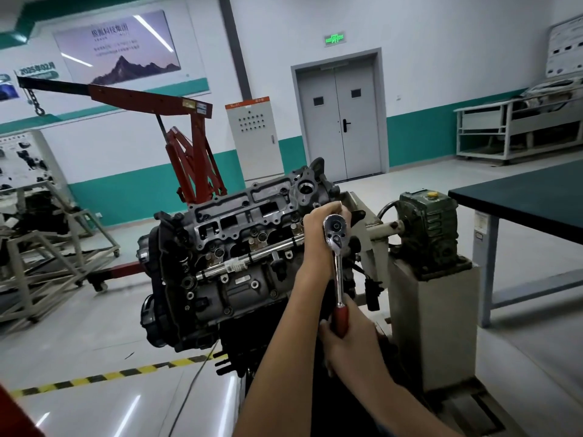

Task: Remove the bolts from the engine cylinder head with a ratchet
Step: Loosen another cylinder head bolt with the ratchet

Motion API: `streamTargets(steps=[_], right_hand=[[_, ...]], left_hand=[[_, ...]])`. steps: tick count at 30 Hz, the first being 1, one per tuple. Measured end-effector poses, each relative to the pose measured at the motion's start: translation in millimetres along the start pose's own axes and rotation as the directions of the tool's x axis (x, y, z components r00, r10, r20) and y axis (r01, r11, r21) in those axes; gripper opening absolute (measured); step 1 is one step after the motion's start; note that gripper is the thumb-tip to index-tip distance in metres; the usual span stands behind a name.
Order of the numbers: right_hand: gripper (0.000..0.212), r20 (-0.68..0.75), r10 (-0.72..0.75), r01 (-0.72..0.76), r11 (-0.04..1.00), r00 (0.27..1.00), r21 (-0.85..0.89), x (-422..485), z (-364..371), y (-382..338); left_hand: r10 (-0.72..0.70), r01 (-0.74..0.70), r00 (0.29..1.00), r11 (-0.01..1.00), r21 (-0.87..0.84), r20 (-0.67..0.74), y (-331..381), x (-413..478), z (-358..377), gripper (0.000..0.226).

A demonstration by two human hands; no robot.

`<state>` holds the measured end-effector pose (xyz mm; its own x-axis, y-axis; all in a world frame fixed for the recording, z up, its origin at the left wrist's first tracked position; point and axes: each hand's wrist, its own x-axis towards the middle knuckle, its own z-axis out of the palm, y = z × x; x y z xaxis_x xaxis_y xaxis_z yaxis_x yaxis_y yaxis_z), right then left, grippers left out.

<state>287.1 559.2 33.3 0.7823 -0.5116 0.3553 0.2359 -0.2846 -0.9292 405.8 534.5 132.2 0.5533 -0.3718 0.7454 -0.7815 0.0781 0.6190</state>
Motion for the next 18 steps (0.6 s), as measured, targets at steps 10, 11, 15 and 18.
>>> streamTargets(steps=[10,11,15,18], right_hand=[[0.023,0.392,-0.248,0.459,0.344,0.886,-0.819,85.2,-162.7,-57.0],[0.025,0.385,-0.269,0.458,0.319,0.883,-0.83,87.9,-162.7,-57.4],[0.017,0.202,-0.199,0.283,0.695,0.959,-0.661,49.1,-119.2,-21.0],[0.028,-0.027,-0.105,0.092,0.944,0.994,-0.316,16.0,-60.9,1.4]], left_hand=[[0.086,-0.101,0.945,0.994,0.032,0.317,1.4,5.6,-23.1,0.027],[0.076,-0.081,0.956,0.997,0.006,0.284,2.9,3.0,-21.3,0.026],[0.058,-0.055,0.995,0.998,-0.04,0.077,6.4,-3.3,-8.7,0.035],[0.052,-0.052,0.999,0.998,-0.034,0.006,9.1,-2.7,1.2,0.044]])
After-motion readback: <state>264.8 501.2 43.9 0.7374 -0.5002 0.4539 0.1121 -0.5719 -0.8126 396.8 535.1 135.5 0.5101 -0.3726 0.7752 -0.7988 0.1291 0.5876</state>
